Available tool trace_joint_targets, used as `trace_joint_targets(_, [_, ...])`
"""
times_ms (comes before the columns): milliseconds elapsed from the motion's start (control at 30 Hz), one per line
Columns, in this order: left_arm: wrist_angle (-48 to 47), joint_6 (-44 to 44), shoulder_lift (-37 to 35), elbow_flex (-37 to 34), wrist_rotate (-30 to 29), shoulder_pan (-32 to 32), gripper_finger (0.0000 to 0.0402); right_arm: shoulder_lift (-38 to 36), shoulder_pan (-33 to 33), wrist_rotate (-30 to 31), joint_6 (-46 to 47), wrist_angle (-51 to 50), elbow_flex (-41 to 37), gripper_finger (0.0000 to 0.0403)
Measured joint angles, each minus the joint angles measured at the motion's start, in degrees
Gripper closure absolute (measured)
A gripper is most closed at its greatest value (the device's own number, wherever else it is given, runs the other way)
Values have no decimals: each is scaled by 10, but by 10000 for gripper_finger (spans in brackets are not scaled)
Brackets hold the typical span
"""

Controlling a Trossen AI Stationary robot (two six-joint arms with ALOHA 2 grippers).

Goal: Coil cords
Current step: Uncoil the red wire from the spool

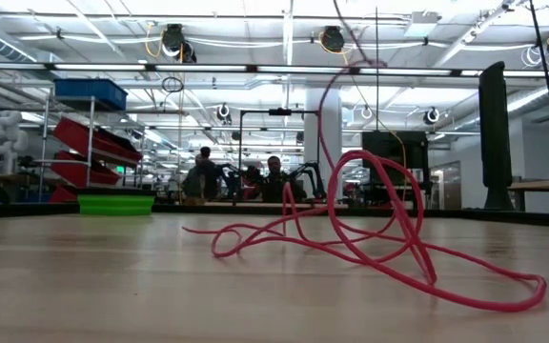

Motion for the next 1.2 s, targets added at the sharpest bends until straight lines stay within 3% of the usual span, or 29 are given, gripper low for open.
trace_joint_targets(100, [1, -3, 0, 0, 8, 0, 398, 1, -23, -48, 51, -29, 0, 403])
trace_joint_targets(300, [11, -3, 0, 0, 9, 0, 398, 18, -63, -114, 65, -25, 0, 403])
trace_joint_targets(733, [14, -3, 0, 0, 8, 1, 398, 93, -124, -131, 70, -19, 0, 402])
trace_joint_targets(900, [17, -2, 0, 0, 8, 0, 398, 101, -121, -136, 63, -18, -1, 388])
trace_joint_targets(1100, [16, -2, 0, 0, 4, 0, 398, 74, -85, -216, 26, -33, -1, 362])
trace_joint_targets(1200, [16, -1, 0, 0, 4, 0, 398, 51, -62, -225, 19, -36, -1, 351])
